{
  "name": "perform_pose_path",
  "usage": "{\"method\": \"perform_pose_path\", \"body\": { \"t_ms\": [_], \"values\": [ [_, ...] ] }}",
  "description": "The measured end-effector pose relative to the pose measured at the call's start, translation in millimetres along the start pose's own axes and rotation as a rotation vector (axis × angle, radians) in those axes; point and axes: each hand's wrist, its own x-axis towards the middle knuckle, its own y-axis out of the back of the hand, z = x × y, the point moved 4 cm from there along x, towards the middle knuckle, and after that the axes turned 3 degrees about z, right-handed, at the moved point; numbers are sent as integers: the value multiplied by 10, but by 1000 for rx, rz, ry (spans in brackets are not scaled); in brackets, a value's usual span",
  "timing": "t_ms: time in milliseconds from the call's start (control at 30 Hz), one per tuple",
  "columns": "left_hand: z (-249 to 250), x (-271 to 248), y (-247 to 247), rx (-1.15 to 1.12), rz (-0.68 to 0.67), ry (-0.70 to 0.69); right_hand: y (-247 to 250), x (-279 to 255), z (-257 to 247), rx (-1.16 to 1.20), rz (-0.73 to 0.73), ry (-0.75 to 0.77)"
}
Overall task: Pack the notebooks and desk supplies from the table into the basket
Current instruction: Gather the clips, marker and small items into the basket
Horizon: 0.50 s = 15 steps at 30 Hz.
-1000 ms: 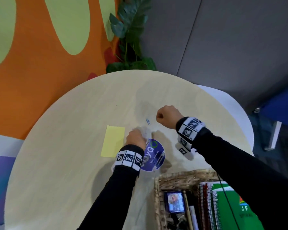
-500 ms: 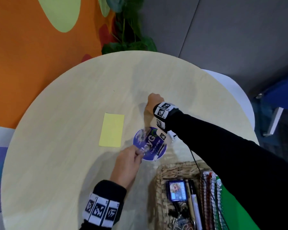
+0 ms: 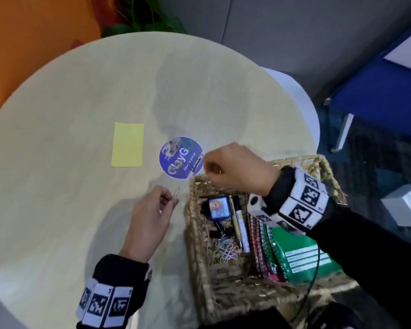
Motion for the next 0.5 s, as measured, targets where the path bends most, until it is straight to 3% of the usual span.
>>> {"method": "perform_pose_path", "body": {
  "t_ms": [133, 200, 367, 500],
  "values": [
    [168, -24, 112, -58, 40, -44, -657, -667, -21, -108, -387, 23],
    [306, -83, 182, -69, 46, -95, -942, -826, -16, -183, -483, 39],
    [617, -400, 281, -22, -58, -235, -1275, -876, -96, -342, -546, 71],
    [695, -663, 191, -42, -153, -256, -1252, -879, -57, -337, -524, -21]
  ]
}}
